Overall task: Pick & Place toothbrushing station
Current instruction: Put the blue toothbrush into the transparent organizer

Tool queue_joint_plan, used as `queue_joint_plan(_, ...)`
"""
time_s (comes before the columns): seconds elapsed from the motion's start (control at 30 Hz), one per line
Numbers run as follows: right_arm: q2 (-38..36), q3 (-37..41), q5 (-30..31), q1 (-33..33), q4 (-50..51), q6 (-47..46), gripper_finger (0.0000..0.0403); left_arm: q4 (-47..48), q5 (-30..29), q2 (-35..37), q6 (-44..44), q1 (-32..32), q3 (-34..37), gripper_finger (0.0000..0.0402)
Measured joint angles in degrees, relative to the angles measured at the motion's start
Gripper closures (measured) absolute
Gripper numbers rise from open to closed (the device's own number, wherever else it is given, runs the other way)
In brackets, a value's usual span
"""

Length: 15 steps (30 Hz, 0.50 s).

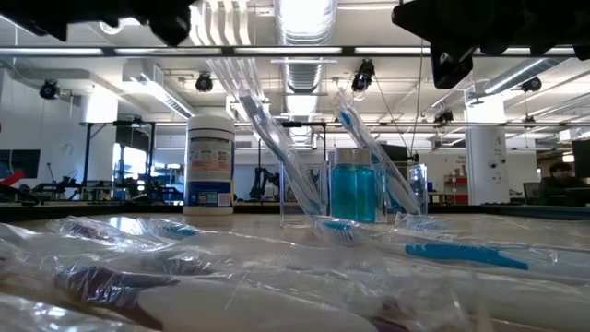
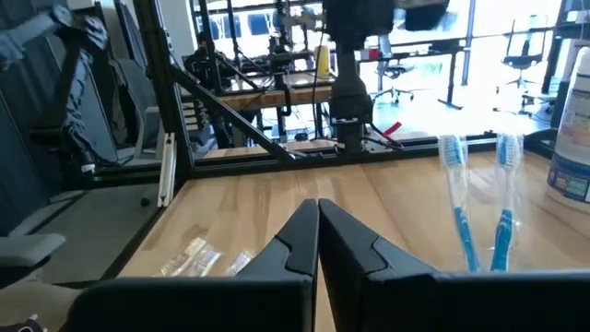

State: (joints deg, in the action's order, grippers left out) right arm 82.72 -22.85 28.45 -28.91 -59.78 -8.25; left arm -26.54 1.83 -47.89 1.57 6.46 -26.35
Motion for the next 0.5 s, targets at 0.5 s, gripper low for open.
queue_joint_plan(0.5,-0.4,-7.2,0.3,-1.7,11.6,-4.5,0.0394,21.9,-3.0,31.8,-4.5,3.8,11.2,0.0398)
